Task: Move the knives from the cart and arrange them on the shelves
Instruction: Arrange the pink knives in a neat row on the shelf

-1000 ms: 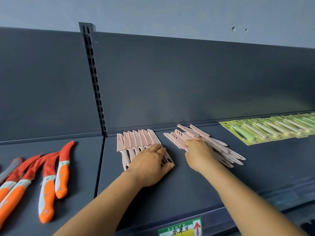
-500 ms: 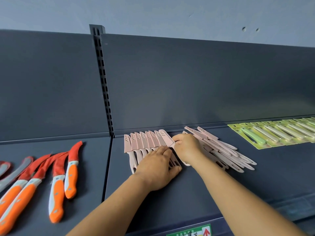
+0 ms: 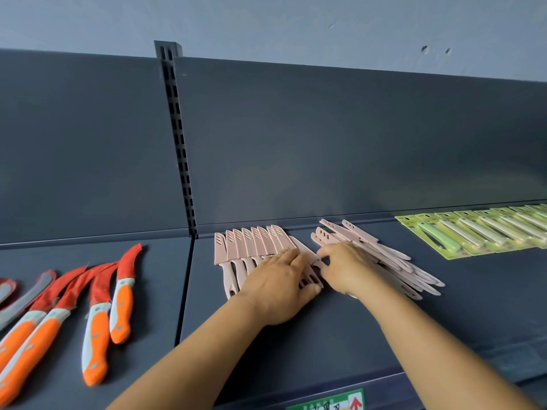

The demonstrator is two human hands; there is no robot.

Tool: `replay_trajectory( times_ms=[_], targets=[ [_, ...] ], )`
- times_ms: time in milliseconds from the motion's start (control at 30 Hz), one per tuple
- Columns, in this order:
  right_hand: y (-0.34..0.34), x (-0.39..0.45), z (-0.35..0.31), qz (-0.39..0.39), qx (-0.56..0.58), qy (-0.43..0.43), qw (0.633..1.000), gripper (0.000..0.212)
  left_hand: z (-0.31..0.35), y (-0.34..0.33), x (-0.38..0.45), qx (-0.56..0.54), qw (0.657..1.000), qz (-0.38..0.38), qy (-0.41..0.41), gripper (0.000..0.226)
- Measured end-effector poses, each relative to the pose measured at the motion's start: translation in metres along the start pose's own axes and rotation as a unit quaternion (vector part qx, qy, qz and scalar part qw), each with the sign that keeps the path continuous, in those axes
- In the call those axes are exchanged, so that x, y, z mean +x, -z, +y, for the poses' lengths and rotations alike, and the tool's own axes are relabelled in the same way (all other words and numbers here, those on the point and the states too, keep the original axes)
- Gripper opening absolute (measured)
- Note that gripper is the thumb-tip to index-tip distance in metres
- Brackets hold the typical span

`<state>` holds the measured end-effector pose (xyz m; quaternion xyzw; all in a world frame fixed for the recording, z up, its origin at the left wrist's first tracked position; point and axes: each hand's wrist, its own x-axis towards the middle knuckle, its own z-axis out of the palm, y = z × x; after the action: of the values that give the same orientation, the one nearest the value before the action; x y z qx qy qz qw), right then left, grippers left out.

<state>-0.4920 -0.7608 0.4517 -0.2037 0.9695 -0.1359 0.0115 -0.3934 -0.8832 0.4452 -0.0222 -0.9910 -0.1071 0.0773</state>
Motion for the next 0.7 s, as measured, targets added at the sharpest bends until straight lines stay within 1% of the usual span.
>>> replay_trajectory(
  times_ms=[67, 133, 267, 400, 500, 567, 700],
  targets=[
    [-0.002, -0.006, 0.005, 0.001, 0.003, -0.007, 1.000, 0.022, 0.001, -0.002, 0.003, 0.013, 1.000, -0.014, 0.004, 0.061],
    [-0.004, -0.006, 0.008, 0.020, -0.003, -0.006, 1.000, 0.022, 0.000, -0.005, 0.004, 0.012, 1.000, -0.019, 0.014, 0.061],
    [-0.001, -0.005, 0.000, 0.030, -0.031, -0.003, 0.999, 0.011, -0.002, -0.007, 0.004, 0.013, 1.000, -0.009, 0.019, 0.063],
    [-0.003, 0.005, -0.011, 0.025, 0.019, -0.010, 0.999, 0.021, -0.004, -0.008, 0.002, 0.004, 1.000, -0.007, 0.024, 0.065],
    [-0.009, 0.012, -0.021, 0.027, 0.058, 0.008, 0.998, 0.014, -0.005, -0.009, 0.002, -0.005, 1.000, -0.006, 0.019, 0.065],
    [-0.012, 0.015, -0.024, 0.028, 0.061, 0.019, 0.998, 0.020, -0.006, -0.009, 0.002, -0.010, 1.000, -0.007, 0.018, 0.066],
    [-0.012, 0.014, -0.025, 0.016, 0.050, 0.034, 0.998, 0.019, -0.005, -0.009, 0.002, -0.011, 1.000, -0.007, 0.017, 0.066]
  ],
)
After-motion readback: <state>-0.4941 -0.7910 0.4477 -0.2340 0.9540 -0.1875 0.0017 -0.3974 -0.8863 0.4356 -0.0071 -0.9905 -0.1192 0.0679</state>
